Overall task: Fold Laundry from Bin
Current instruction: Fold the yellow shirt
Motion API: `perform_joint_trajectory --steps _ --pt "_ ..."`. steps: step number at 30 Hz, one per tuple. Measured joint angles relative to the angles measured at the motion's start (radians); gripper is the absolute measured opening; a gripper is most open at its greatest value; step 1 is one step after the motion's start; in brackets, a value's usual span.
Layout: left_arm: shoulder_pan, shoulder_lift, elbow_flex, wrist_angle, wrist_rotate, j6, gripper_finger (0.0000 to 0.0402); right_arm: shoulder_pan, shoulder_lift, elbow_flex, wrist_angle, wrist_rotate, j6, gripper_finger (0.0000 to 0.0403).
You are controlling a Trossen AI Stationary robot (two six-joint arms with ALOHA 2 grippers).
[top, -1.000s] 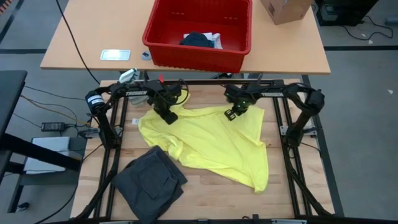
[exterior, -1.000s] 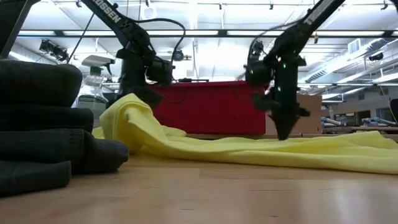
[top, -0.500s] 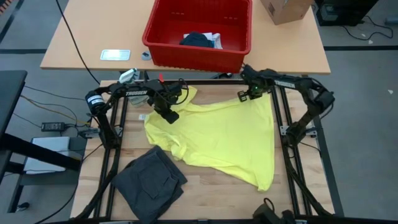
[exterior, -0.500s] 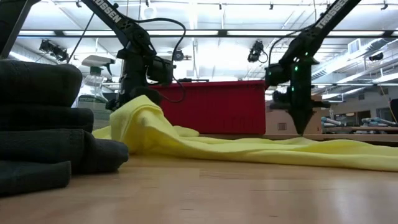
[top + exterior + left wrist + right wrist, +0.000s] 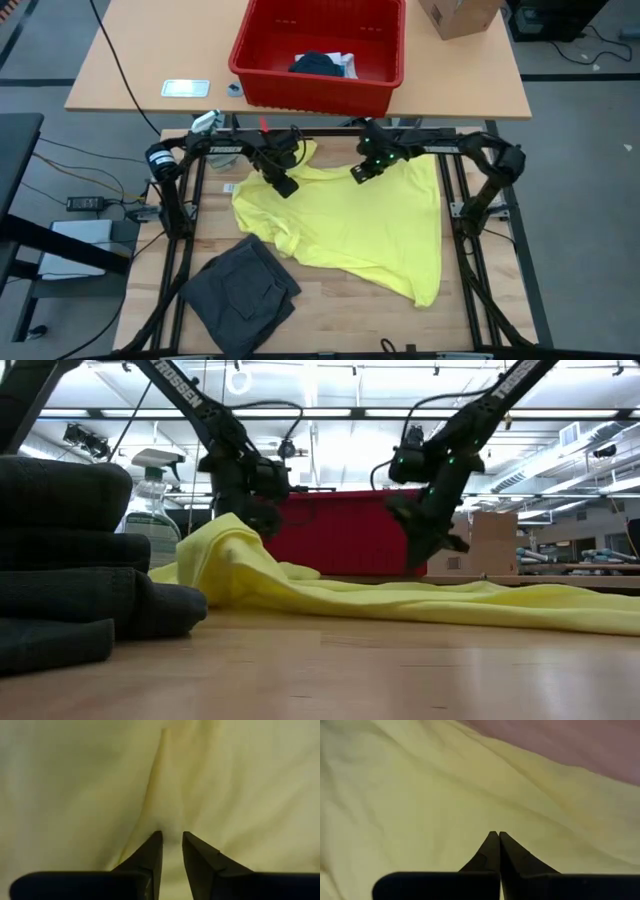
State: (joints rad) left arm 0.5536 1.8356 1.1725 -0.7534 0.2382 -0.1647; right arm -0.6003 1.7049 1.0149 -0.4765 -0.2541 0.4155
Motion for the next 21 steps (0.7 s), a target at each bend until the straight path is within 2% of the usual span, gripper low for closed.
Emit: perform_joint_trajectory --steps 6,8,10,13,15,18,21 --pt "0.042 0.03 0.0 0.081 -0.053 -0.005 0.0051 -0.006 0.127 0.001 0.075 0.029 0.006 0.0" --pt "0.065 0.028 0.015 0.081 -0.075 -0.015 0.0047 -0.027 0.138 0.005 0.104 0.076 0.044 0.0" --pt "0.089 0.023 0.044 0.068 -0.101 -0.015 0.0046 -0.046 0.13 0.003 0.122 0.168 0.098 0.0002" --pt "0.128 0.022 0.097 0.074 -0.14 -0.001 0.0045 -0.088 0.08 -0.003 0.148 0.303 0.141 0.0003" --pt "0.151 0.022 0.13 0.074 -0.141 0.008 0.0045 -0.121 0.034 0.002 0.159 0.348 0.147 0.0003" --pt "0.172 0.022 0.194 0.01 -0.135 0.014 0.0045 -0.157 -0.019 -0.001 0.1 0.339 0.13 0.0003" --pt "0.169 0.022 0.261 -0.106 -0.061 0.081 0.0045 -0.157 -0.086 0.0 0.044 0.233 0.098 0.0003"
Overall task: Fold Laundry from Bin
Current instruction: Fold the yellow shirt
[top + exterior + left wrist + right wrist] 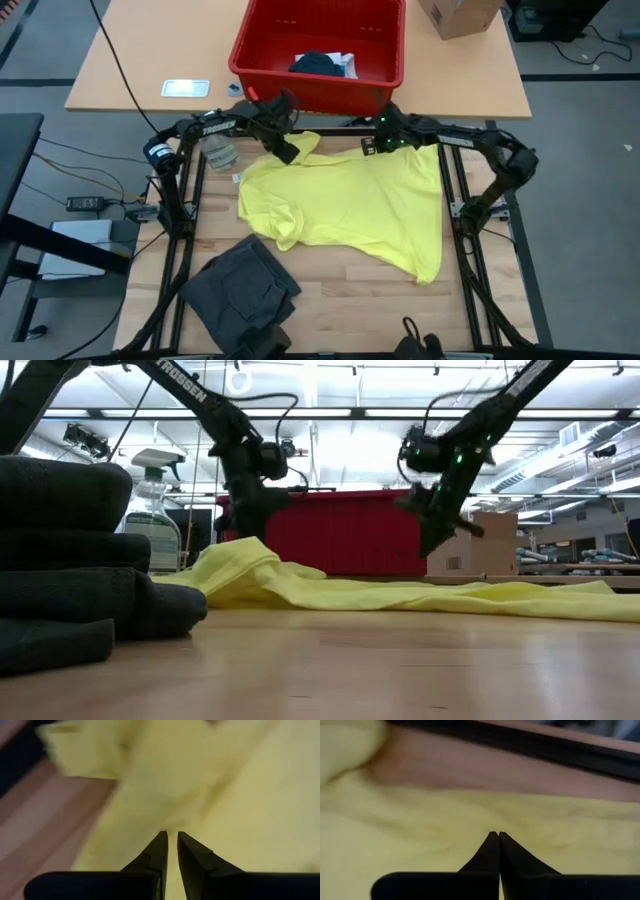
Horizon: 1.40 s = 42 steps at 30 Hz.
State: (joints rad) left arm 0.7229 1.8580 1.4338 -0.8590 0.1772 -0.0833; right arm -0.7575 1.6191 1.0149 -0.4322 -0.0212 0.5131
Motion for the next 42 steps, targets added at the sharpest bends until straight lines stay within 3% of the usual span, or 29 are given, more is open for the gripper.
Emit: perform_joint_trajectory --steps 6,13,24,28,36,42 --pt "-0.078 -0.001 0.002 -0.112 0.118 0.17 0.0045 0.113 -0.066 -0.001 -0.167 -0.214 -0.048 0.0002" --pt "-0.22 0.0 -0.18 -0.077 0.195 0.208 0.0046 0.344 -0.079 -0.104 -0.185 -0.207 0.049 0.0002" --pt "-0.452 -0.002 -0.352 -0.086 0.186 0.2 0.0046 0.667 -0.086 -0.324 -0.119 -0.152 0.252 0.0002" --pt "-0.496 0.0 -0.32 -0.111 0.181 0.199 0.0046 0.714 -0.143 -0.37 -0.129 -0.122 0.313 0.0002" --pt "-0.505 -0.002 -0.112 -0.235 0.18 0.15 0.0046 0.732 -0.385 -0.376 -0.215 -0.074 0.327 0.001" --pt "-0.566 -0.096 -0.137 -0.298 0.177 0.143 0.0073 0.78 -0.505 -0.375 -0.224 -0.049 0.305 0.0056"
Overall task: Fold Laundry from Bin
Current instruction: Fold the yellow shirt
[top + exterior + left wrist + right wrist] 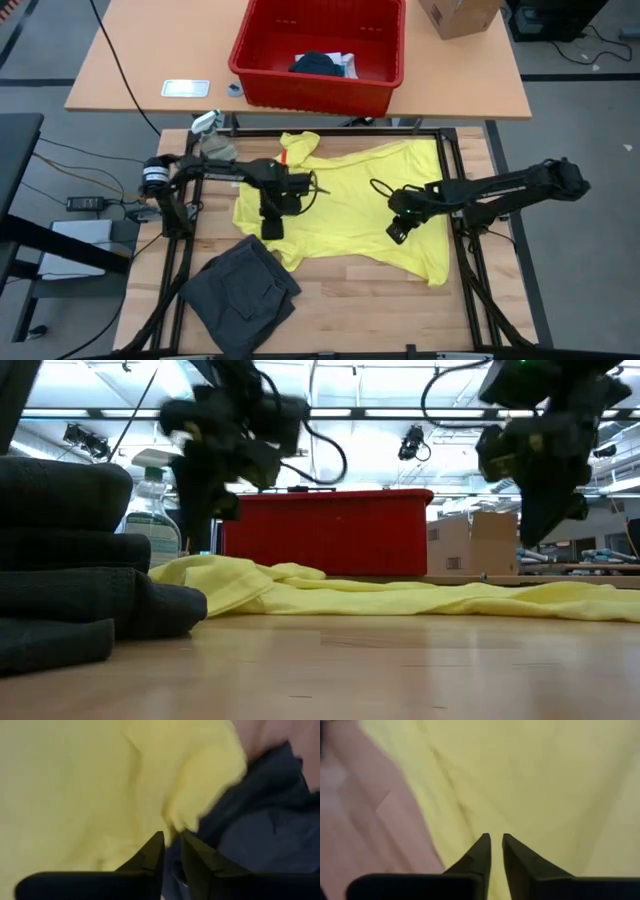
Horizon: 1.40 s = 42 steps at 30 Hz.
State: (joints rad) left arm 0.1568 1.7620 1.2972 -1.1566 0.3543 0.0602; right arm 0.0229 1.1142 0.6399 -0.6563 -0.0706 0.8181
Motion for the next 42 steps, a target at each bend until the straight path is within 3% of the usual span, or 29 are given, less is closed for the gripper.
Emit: perform_joint_trajectory --steps 9,12,15,19,25,30,34,37,42 --pt "-0.175 -0.168 -0.285 0.216 -0.244 -0.012 0.0166 0.185 -0.029 0.0 0.003 0.053 -0.086 0.0152" --pt "-0.209 -0.181 -0.37 0.22 -0.346 -0.004 0.019 0.258 -0.017 0.0 0.001 0.104 -0.124 0.0175" --pt "-0.223 -0.185 -0.418 0.183 -0.385 0.036 0.0197 0.326 0.0 0.0 0.001 0.139 -0.164 0.0186" --pt "-0.22 -0.186 -0.44 0.176 -0.398 0.101 0.0188 0.403 0.009 0.0 -0.009 0.16 -0.165 0.0186" --pt "-0.184 -0.186 -0.439 0.196 -0.495 0.186 0.0158 0.484 0.013 0.0 -0.116 0.19 -0.015 0.0183" --pt "-0.148 -0.187 -0.487 0.361 -0.493 0.263 0.0145 0.523 0.013 -0.046 -0.119 0.239 0.14 0.0183" --pt "-0.134 -0.194 -0.539 0.506 -0.463 0.289 0.0143 0.551 0.013 -0.126 -0.082 0.17 0.262 0.0183" --pt "-0.135 -0.194 -0.55 0.522 -0.464 0.261 0.0135 0.575 0.014 -0.177 -0.036 0.108 0.313 0.0184" --pt "-0.141 -0.192 -0.551 0.501 -0.457 0.17 0.0083 0.6 0.013 -0.204 0.01 0.084 0.316 0.0181"
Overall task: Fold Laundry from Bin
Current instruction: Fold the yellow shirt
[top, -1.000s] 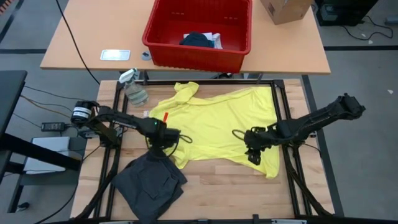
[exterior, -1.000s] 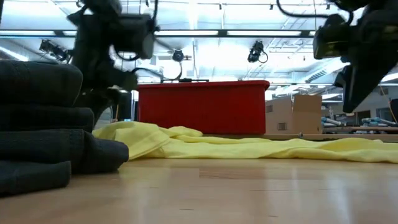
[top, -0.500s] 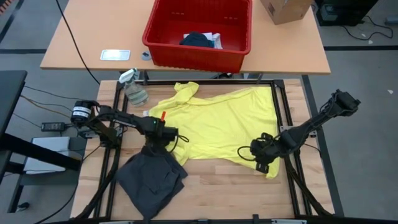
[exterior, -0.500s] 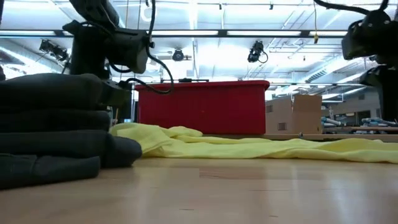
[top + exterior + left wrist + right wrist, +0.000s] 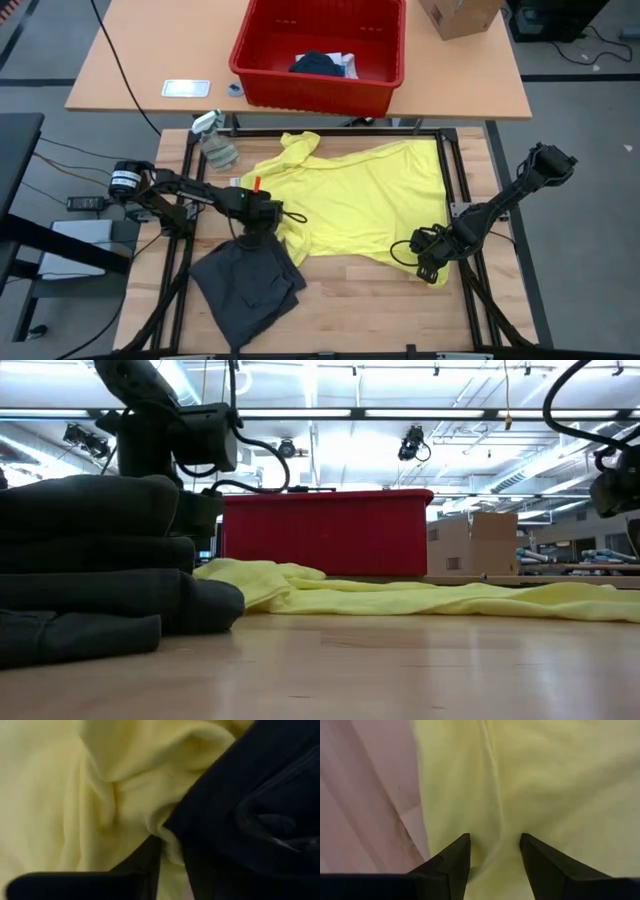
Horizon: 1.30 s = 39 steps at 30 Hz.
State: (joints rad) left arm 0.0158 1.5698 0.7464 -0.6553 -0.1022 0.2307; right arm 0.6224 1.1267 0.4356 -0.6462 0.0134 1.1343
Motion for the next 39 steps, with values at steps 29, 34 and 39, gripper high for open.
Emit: perform_joint_trajectory --steps 29,34,39 --pt "-0.01 -0.286 -0.043 0.001 0.215 -0.373 0.0025 -0.017 -0.008 0.084 -0.075 0.037 0.154 0.0055" --pt "-0.09 -0.28 -0.085 0.05 0.242 -0.626 0.0103 -0.029 -0.007 0.074 -0.122 0.041 0.23 0.011" --pt "-0.119 -0.337 0.025 -0.084 0.244 -0.797 0.0169 -0.034 -0.007 0.074 -0.125 0.059 0.219 0.0135"
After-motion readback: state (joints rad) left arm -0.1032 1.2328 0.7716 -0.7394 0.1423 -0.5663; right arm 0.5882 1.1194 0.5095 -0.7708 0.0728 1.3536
